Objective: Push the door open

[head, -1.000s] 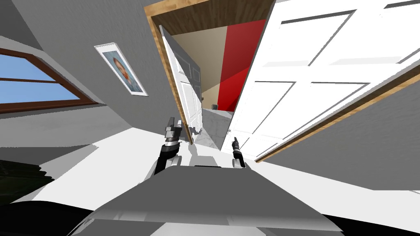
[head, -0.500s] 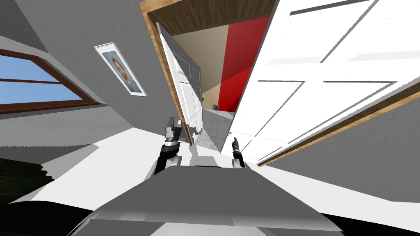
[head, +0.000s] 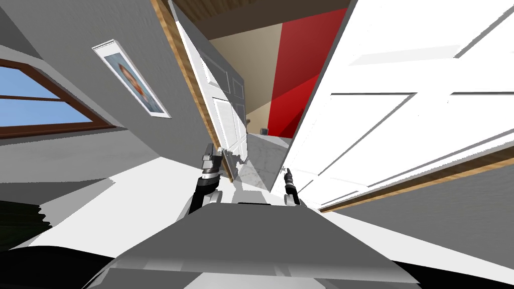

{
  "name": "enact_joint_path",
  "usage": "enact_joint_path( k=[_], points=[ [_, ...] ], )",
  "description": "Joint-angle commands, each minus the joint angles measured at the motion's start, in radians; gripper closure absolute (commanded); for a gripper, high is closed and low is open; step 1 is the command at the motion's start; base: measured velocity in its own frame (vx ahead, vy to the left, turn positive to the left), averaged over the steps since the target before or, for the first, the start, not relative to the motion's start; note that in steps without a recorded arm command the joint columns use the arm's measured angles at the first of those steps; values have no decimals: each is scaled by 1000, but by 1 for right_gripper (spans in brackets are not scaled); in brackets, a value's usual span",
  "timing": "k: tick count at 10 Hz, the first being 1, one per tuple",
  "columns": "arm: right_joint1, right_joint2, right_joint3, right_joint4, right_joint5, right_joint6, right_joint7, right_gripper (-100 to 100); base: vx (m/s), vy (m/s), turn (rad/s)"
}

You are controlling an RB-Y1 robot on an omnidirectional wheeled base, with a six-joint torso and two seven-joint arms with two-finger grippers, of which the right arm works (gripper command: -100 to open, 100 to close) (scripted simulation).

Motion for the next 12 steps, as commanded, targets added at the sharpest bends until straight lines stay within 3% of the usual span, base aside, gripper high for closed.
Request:
enact_joint_path(
  k=[1,2,3,8,12],
  points=[
    [-5,0,-3,8,-1,-1,1,-100,195,-40,19],
    [-3,0,-2,5,-1,-1,1,-100,86,-15,1],
    [-3,0,-2,5,-1,-1,1,100,-17,3,-6],
    [-3,0,-2,5,-1,-1,1,100,-14,2,2],
    [0,-6,-31,12,-17,-3,11,100,150,6,-32]
  ],
)
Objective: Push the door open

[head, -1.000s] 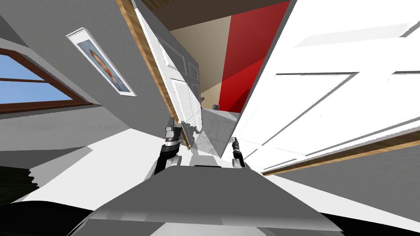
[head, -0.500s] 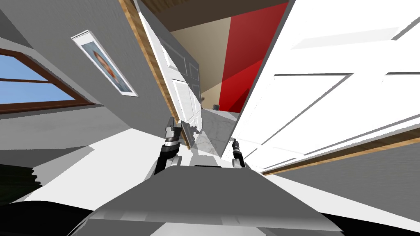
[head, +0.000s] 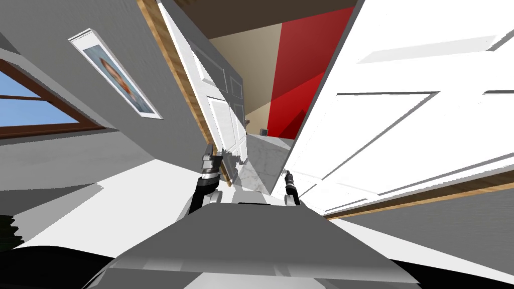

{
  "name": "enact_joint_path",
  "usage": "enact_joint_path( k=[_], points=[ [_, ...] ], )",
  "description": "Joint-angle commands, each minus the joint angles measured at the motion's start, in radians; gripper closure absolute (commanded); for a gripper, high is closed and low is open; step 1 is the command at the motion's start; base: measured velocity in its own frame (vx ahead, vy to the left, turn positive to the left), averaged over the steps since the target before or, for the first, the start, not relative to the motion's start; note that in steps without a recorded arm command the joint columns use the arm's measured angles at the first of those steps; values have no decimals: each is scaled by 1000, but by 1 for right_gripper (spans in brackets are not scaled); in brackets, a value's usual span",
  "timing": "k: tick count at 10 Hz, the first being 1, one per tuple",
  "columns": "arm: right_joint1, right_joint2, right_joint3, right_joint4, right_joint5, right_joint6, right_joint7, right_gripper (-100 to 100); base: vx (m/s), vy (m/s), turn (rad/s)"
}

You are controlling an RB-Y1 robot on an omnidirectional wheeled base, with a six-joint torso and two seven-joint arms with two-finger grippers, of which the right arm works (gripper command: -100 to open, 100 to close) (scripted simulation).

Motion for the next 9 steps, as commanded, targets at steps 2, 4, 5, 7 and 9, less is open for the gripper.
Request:
enact_joint_path(
  k=[2,4,5,7,9],
  points=[
    [19,-9,-22,-38,-11,9,8,100,140,5,-14],
    [21,-12,-38,-34,-21,7,13,100,210,-8,-31],
    [21,-12,-38,-34,-21,7,13,100,153,5,-30],
    [22,-14,-52,-32,-29,5,18,100,137,23,-43],
    [25,-19,-76,-27,-43,3,26,100,181,19,-34]
  ],
)
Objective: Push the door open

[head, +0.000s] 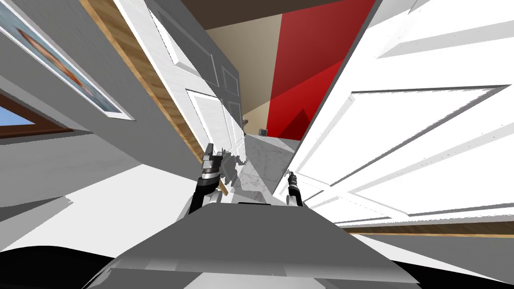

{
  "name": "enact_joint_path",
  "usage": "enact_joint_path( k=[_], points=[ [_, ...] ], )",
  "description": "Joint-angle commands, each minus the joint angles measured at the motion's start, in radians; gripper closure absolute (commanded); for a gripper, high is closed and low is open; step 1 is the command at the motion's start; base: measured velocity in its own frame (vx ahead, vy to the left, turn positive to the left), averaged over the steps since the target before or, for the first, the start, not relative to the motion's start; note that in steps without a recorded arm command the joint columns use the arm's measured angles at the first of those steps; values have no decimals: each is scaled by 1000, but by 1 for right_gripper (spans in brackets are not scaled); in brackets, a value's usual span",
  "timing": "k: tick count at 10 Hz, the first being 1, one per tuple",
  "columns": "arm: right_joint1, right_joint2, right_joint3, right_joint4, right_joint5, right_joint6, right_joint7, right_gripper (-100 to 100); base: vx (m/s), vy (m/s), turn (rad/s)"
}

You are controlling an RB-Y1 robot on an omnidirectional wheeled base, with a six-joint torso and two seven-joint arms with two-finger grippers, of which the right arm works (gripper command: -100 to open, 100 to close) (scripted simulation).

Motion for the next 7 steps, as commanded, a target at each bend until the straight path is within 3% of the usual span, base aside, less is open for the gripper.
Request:
enact_joint_path(
  k=[1,7],
  points=[
    [9,-13,-25,-12,-13,3,7,100,194,15,-56],
    [15,-23,-81,-2,-46,-4,26,100,181,7,-46]
  ],
)
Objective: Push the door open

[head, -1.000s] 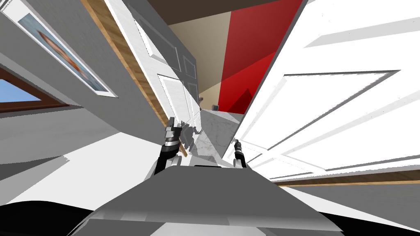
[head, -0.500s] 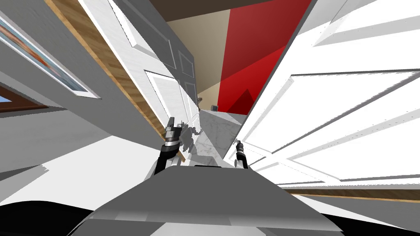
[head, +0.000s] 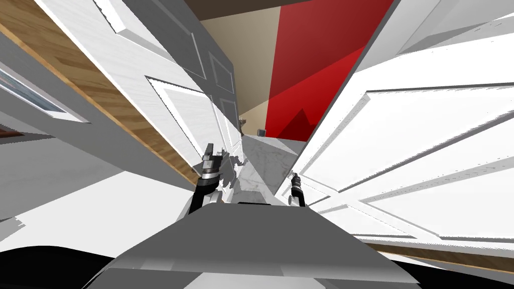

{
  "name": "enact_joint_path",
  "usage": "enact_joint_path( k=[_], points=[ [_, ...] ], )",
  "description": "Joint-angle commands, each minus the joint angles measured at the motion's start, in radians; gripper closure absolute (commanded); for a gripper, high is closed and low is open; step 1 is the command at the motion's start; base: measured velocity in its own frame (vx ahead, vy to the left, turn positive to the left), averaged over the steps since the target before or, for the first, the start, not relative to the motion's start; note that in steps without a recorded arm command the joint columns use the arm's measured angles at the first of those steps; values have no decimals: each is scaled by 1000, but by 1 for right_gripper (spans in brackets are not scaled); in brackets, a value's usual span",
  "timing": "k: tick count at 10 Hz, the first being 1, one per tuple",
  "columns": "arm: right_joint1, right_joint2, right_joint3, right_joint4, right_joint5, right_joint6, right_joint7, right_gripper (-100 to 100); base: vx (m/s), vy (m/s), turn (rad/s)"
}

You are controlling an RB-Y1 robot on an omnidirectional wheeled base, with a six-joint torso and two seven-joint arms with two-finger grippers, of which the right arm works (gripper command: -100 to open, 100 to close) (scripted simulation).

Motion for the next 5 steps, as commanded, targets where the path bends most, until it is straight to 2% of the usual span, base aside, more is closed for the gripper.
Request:
enact_joint_path(
  k=[1,2,3,5],
  points=[
    [22,-7,-17,-37,-9,14,9,100,151,9,-35],
    [22,-7,-17,-37,-9,14,9,100,69,4,-9],
    [24,-11,-37,-33,-20,12,15,100,125,1,-37],
    [25,-14,-51,-30,-28,10,20,100,181,19,-52]
  ],
)
